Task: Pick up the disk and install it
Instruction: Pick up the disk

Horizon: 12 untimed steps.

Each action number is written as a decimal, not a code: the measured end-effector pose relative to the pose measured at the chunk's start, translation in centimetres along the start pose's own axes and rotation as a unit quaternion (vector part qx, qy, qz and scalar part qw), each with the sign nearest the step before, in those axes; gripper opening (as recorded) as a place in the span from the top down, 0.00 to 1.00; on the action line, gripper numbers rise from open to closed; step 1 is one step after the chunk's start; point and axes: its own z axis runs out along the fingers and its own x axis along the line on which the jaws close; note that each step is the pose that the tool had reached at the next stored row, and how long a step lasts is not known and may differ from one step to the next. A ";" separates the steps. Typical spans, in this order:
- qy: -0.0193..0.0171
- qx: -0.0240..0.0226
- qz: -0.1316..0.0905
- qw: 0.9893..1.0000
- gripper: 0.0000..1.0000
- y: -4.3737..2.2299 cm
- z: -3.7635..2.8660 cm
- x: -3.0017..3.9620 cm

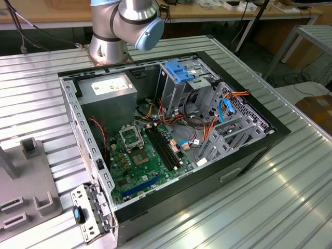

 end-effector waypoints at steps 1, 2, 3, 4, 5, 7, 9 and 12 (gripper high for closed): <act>0.001 0.000 -0.021 1.000 0.89 0.00 0.00 0.00; 0.001 0.000 -0.037 0.999 0.89 0.00 0.01 0.00; 0.002 0.001 -0.054 0.999 0.89 0.00 0.02 0.00; 0.002 0.001 -0.073 0.997 0.89 -0.01 0.03 0.00; 0.002 0.001 -0.086 0.996 0.89 -0.01 0.04 0.00; 0.003 0.001 -0.109 0.994 0.89 -0.02 0.06 0.00; 0.004 0.001 -0.132 0.991 0.89 -0.02 0.07 -0.01; 0.004 0.001 -0.140 0.990 0.89 -0.03 0.07 -0.01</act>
